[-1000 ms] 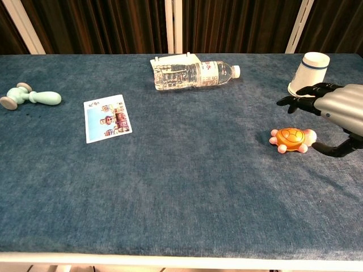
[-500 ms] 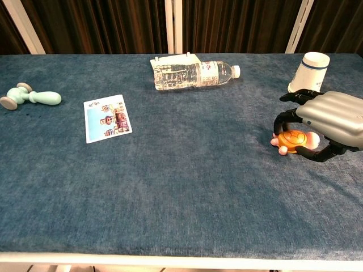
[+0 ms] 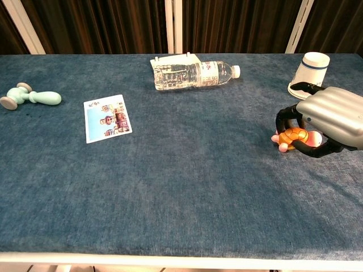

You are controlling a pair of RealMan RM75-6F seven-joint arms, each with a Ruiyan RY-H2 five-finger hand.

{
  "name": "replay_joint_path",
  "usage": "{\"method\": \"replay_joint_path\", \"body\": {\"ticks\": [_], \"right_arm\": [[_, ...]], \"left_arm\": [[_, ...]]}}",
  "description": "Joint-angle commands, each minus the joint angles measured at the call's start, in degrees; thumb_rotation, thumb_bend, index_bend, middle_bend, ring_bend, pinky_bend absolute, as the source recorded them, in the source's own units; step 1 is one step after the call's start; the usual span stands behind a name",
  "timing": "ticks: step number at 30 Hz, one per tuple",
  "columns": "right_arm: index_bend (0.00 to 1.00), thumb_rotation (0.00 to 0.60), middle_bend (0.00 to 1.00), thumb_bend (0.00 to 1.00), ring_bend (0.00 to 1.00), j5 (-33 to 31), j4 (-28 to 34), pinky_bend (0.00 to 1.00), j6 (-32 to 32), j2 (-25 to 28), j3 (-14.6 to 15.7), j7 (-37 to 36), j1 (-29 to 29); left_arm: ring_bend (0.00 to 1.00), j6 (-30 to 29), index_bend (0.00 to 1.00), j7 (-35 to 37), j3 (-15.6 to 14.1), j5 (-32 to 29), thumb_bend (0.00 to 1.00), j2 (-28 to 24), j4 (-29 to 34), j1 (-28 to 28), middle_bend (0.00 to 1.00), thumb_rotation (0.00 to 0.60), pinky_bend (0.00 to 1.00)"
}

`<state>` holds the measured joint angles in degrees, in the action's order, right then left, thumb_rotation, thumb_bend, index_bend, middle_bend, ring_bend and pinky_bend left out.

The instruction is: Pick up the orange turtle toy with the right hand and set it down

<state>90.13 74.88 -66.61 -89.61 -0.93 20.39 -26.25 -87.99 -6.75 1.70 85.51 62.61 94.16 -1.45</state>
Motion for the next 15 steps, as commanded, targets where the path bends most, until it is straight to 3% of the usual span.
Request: {"method": "replay_joint_path", "body": {"ticks": [1,2,5,10,15], "right_arm": [[0.53,0.6,0.51,0.28,0.21,-0.89,0.71,0.0,1.08,0.97,0.0,0.55,-0.12],[0.39,0.6,0.37,0.25,0.12,-1.01,0.99,0.0,1.04,1.21,-0.09,0.7,-0.12],[0.17,0.6,0.18,0.22,0.0,-0.92,2.09,0.0,0.58,2.05,-0.18,0.38,-0.07],[0.12,0.6,0.15,0.22,0.0,0.28,3.38,0.0,-0.44,3.41,0.61,-0.54,0.27],[0.14,0.6,0.23,0.27,0.0,-0.12,3.78,0.0,0.07,3.93,0.96,-0.15,0.42]], "left_arm": [[0.0,0.01,0.18,-0.02,-0.01,0.05,0.16,0.01,0.0,-0.02,0.13,0.6,0.1],[0.0,-0.02,0.18,-0.04,-0.01,0.08,0.16,0.01,0.01,-0.01,0.13,0.6,0.1],[0.0,-0.01,0.18,-0.11,0.01,0.06,0.16,-0.03,0.08,-0.02,0.13,0.6,0.1],[0.0,0.0,0.18,-0.3,0.01,0.16,0.16,-0.02,0.2,-0.07,0.13,0.6,0.1],[0.0,0.0,0.19,-0.47,-0.03,0.21,0.16,-0.06,0.33,-0.06,0.13,0.6,0.1]]}}
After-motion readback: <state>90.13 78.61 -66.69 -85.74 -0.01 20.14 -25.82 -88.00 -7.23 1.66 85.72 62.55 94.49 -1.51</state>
